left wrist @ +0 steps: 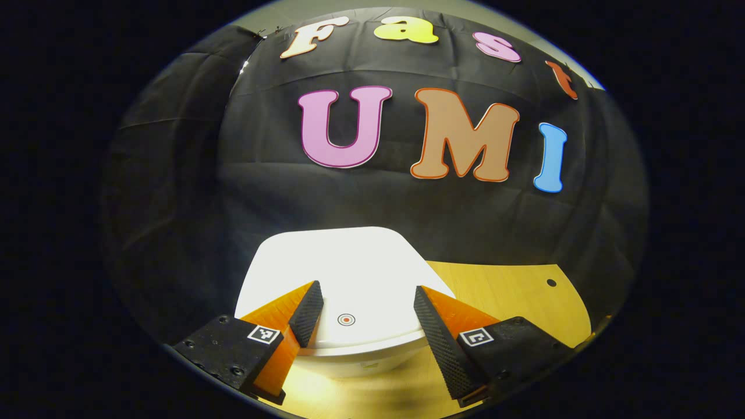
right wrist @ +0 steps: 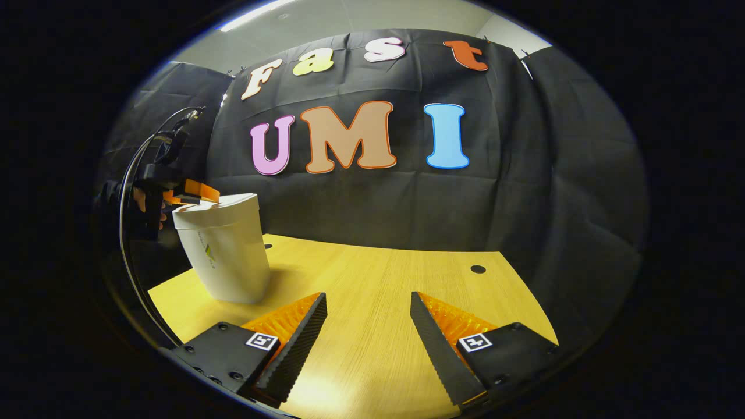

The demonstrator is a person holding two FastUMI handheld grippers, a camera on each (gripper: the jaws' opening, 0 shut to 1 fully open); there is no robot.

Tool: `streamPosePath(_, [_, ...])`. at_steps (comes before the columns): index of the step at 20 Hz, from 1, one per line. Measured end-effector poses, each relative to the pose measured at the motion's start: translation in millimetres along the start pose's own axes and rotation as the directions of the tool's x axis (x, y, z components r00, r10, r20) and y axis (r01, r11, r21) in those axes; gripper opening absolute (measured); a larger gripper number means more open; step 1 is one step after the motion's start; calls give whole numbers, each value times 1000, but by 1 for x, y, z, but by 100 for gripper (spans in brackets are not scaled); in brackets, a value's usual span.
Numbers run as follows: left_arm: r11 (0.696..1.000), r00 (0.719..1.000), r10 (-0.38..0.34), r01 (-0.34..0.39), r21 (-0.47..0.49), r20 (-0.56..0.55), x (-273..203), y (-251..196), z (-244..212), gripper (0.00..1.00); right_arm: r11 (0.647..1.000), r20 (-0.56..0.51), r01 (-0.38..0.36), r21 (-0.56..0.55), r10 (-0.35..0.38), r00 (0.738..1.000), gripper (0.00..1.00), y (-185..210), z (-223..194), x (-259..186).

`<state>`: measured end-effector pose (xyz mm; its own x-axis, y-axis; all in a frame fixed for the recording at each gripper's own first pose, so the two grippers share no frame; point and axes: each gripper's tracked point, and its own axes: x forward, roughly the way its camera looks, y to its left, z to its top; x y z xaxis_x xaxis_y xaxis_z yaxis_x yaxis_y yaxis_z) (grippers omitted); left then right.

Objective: Press the lid of the desktop garbage bin to open it, pick up the crumpled paper on the desktop and throw it into the bin, then pick up the pop can on the desktop and drop it into the bin, and finally close the garbage bin lid.

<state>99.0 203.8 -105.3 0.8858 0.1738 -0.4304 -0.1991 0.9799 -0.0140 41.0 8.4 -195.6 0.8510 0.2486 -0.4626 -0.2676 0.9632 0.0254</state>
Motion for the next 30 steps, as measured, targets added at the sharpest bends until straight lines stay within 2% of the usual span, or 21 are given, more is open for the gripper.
streamPosePath(1, [1000, 999, 0, 0, -7, 44, 0, 0, 6, 94, 1000, 5, -2, 4, 2, 1000, 96, -1, 4, 0])
streamPosePath(4, [993, 992, -6, 21, -114, 129, -11, -8, 23, 93, 1000, 73, 9, 17, -11, 997, 96, -7, 35, -6])
streamPosePath(5, [993, 987, -10, 28, -115, 159, -21, -12, 27, 94, 1000, 97, 16, 17, -18, 995, 96, -9, 45, -8])
streamPosePath(10, [998, 936, -54, 43, 38, 349, -73, -44, 73, 93, 999, 177, 46, 7, -46, 983, 96, -14, 82, -24])
streamPosePath(13, [995, 910, -96, 84, 49, 403, -99, -68, 79, 93, 998, 219, 63, 14, -64, 974, 96, -17, 96, -38])
streamPosePath(17, [992, 898, -121, 125, 19, 422, -136, -91, 54, 93, 996, 311, 88, 34, -94, 946, 96, -17, 119, -60])
streamPosePath(19, [992, 902, -119, 127, 8, 415, -145, -94, 38, 92, 996, 350, 92, 18, -92, 932, 96, -15, 127, -68])
streamPosePath(21, [990, 909, -128, 138, 4, 396, -149, -102, 27, 93, 996, 354, 85, 1, -80, 932, 96, -9, 130, -71])
streamPosePath(22, [989, 912, -135, 145, 3, 387, -151, -105, 25, 93, 996, 360, 86, -5, -78, 930, 100, -8, 131, -74])
streamPosePath(23, [987, 916, -150, 159, 7, 371, -149, -110, 20, 92, 996, 372, 92, -8, -82, 925, 96, -9, 134, -78])
streamPosePath(25, [985, 920, -169, 171, 25, 355, -148, -117, 18, 92, 995, 392, 97, -4, -88, 916, 96, -8, 138, -83])
streamPosePath(26, [983, 919, -178, 180, 28, 353, -146, -120, 19, 92, 995, 389, 96, -3, -88, 917, 100, -8, 137, -83])
streamPosePath(27, [981, 916, -188, 192, 23, 353, -145, -124, 19, 93, 995, 384, 98, -3, -89, 919, 96, -9, 135, -83])
streamPosePath(30, [976, 919, -210, 217, 16, 335, -142, -134, 16, 92, 994, 371, 109, 8, -105, 923, 96, -14, 132, -83])
